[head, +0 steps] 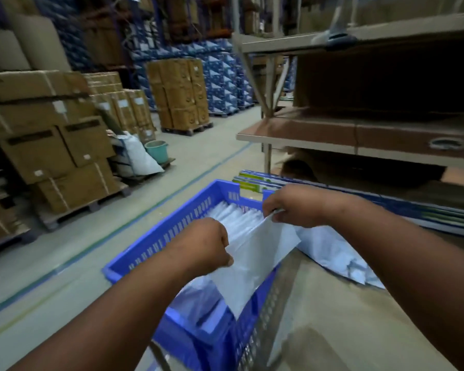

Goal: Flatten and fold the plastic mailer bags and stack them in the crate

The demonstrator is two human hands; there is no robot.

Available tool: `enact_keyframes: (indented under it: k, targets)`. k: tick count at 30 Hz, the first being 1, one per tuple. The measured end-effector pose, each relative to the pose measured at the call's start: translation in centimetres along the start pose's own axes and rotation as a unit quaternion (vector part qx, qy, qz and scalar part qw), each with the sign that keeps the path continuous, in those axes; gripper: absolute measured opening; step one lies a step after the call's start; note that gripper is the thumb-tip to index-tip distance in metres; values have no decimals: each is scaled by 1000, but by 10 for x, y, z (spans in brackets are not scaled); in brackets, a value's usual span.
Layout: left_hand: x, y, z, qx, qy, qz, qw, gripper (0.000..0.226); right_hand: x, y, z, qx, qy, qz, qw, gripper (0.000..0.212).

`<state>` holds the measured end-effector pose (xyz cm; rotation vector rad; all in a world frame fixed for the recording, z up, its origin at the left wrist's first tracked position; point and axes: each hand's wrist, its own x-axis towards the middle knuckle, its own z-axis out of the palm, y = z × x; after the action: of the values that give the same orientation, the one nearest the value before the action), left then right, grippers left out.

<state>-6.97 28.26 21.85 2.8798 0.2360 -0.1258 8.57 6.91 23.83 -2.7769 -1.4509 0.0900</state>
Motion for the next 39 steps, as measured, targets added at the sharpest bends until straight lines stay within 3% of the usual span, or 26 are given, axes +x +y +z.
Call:
enact_keyframes:
  k: [6,12,15,20,22,28,33,39]
  targets:
    - [4,-61,3,108,-50,-49,992,34,104,-53,-1,-24,-57,-28,998,24]
    - [30,-91,56,158,-261,-61,950,50,162,-74,69,-16,-227,-7,974,32]
    - [41,-98,73,195,-311,-66,928,45,173,-78,100,-11,-278,14,960,31]
    - [58,-117,73,225,-371,-79,898,32,177,-94,138,121,-442,134,879,10]
    - [61,-121,72,221,-380,-82,894,33,176,-102,148,144,-406,173,886,20]
    - [62,-121,89,230,-370,-49,899,15,186,-106,155,71,-357,82,928,30]
    - [65,-123,96,226,-363,-57,902,23,176,-105,145,23,-272,70,960,27]
    - [71,-125,81,189,-379,-114,899,42,164,-102,132,63,-233,74,968,25]
